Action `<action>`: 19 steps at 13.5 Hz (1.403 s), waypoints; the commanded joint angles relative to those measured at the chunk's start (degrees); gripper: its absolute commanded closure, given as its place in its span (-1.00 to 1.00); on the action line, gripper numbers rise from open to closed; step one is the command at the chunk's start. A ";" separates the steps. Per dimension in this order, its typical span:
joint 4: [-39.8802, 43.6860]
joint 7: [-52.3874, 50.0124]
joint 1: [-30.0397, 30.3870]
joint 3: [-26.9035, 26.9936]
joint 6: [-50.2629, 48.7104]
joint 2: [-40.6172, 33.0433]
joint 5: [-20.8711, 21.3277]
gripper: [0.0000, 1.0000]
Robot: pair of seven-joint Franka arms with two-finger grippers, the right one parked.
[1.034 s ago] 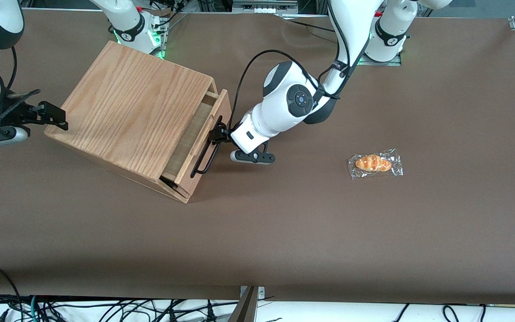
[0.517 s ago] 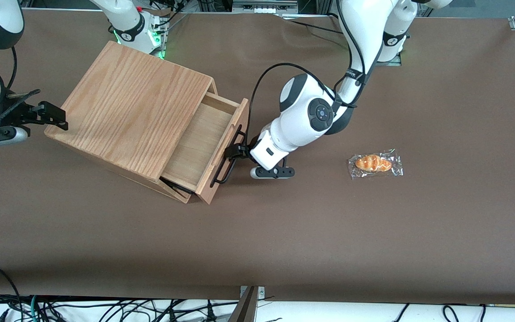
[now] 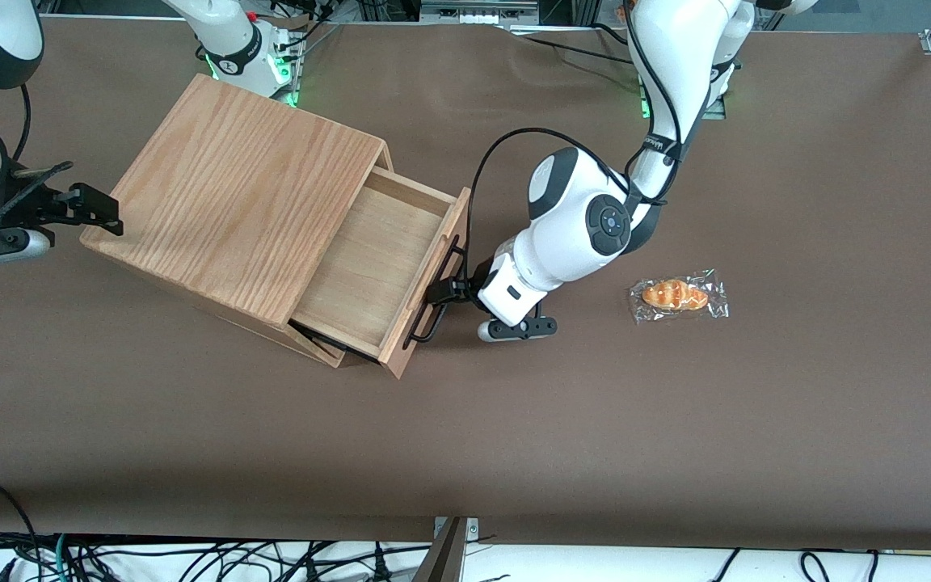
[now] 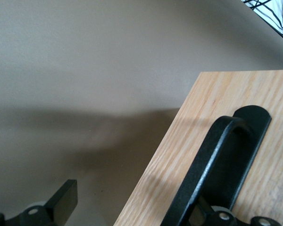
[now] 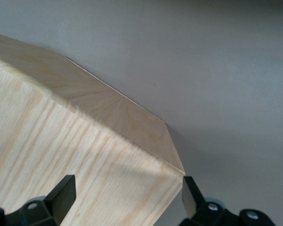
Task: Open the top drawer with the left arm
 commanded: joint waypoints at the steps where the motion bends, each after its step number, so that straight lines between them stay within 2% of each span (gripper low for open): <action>1: 1.39 -0.54 2.24 0.58 0.67 0.70 1.98 -1.00; 9: 1.92 -1.59 4.18 0.49 -5.65 -2.81 0.75 -1.00; 16: 2.01 -8.45 4.27 0.32 -6.18 -3.78 1.45 -1.00; 19: 3.41 -8.19 8.03 0.58 -9.95 -5.36 2.59 -1.00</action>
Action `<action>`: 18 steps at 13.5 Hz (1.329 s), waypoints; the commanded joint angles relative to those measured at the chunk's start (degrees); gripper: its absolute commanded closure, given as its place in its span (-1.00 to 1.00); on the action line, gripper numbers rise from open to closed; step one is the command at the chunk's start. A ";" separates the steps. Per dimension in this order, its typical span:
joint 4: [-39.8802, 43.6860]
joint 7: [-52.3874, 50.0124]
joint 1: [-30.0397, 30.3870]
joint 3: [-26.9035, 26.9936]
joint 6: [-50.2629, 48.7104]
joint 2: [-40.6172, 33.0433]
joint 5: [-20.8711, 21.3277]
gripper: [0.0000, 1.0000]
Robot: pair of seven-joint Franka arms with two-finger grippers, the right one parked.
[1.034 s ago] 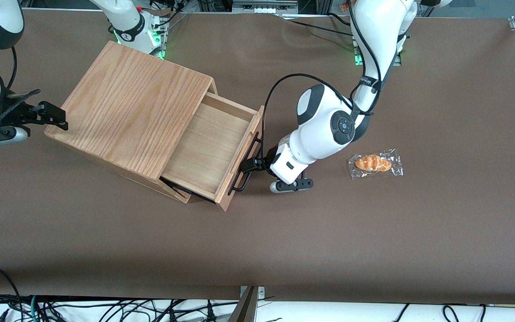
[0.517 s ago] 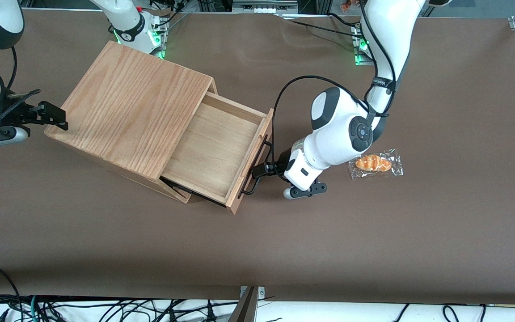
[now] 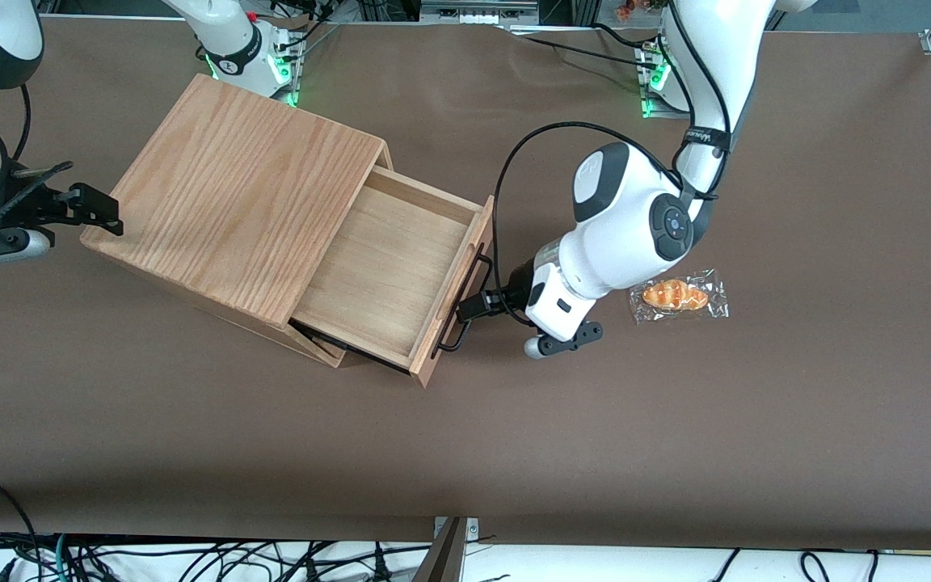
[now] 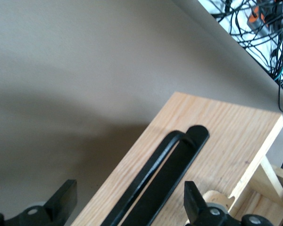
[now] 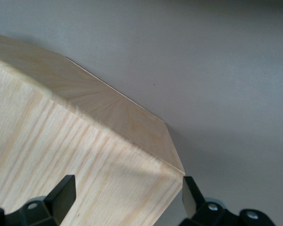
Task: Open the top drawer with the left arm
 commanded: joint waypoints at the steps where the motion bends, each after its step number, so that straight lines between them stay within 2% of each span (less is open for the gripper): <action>1: 1.68 -1.23 4.39 -0.12 -6.32 -2.37 5.57 -1.00; 3: 1.68 -0.97 7.38 -0.30 -13.96 -5.01 15.92 -1.00; 4: 1.68 -0.88 8.35 -0.21 -16.52 -5.80 19.02 -1.00; 6: 1.68 2.00 11.51 -0.21 -19.26 -5.99 20.71 -1.00; 10: 1.77 13.69 17.93 -0.13 -26.10 -7.74 26.41 -1.00; 11: 0.99 16.93 21.16 -0.91 -26.47 -7.92 27.82 -1.00; 12: -0.24 20.97 22.06 -0.65 -27.00 -9.23 27.92 -1.00; 14: -5.49 29.58 22.68 2.32 -26.48 -13.78 30.10 -1.00; 18: -18.86 39.26 26.37 2.42 -22.17 -26.17 35.21 -1.00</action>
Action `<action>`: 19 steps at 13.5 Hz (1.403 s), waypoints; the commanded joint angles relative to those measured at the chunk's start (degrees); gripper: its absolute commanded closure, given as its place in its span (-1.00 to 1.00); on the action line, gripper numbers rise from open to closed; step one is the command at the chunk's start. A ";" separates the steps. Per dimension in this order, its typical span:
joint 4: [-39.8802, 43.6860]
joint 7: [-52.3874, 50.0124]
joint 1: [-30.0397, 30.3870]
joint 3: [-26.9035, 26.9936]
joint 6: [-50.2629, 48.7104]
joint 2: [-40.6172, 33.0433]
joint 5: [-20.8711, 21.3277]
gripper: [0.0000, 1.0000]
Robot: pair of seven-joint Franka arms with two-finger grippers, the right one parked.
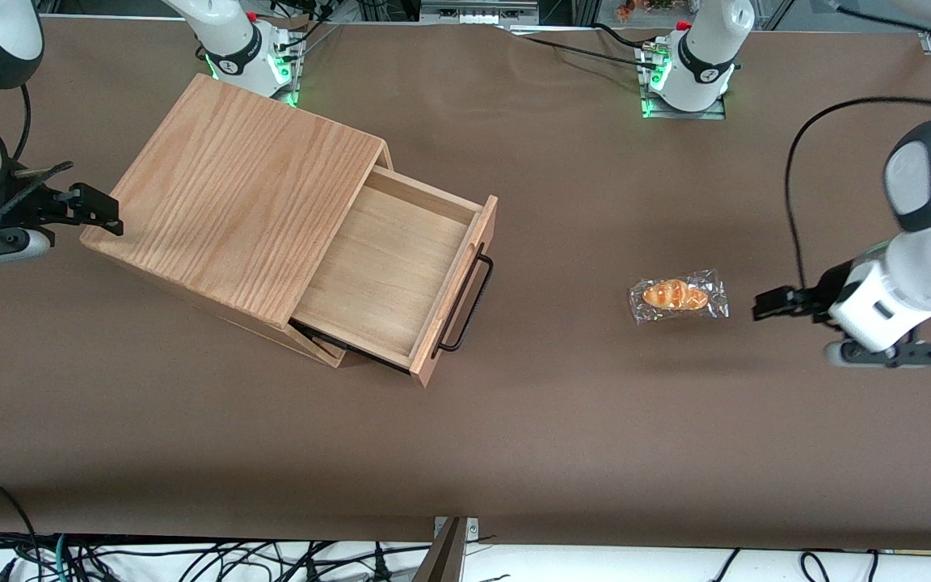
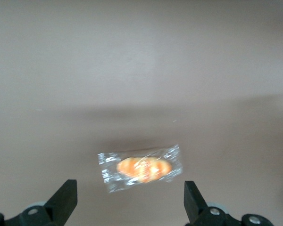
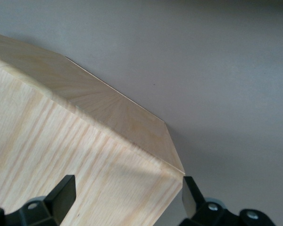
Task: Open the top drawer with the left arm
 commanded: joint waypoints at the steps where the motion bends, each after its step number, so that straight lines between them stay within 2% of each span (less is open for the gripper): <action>1: -11.53 9.21 2.18 -0.41 2.19 -11.66 3.22 -1.00; 3: -12.95 11.36 3.16 -0.49 -1.05 -16.50 3.14 -1.00; 7: -11.20 11.36 3.07 -2.07 -9.66 -20.47 3.40 -1.00; 10: -11.37 7.85 3.07 -3.22 -9.07 -19.95 3.84 -1.00; 12: -11.11 7.41 2.72 -4.96 -8.54 -19.16 9.44 -1.00; 13: -11.02 7.23 3.16 -6.28 -8.54 -18.98 9.90 -1.00; 19: -10.41 7.32 4.83 -6.56 -8.63 -17.75 9.20 -1.00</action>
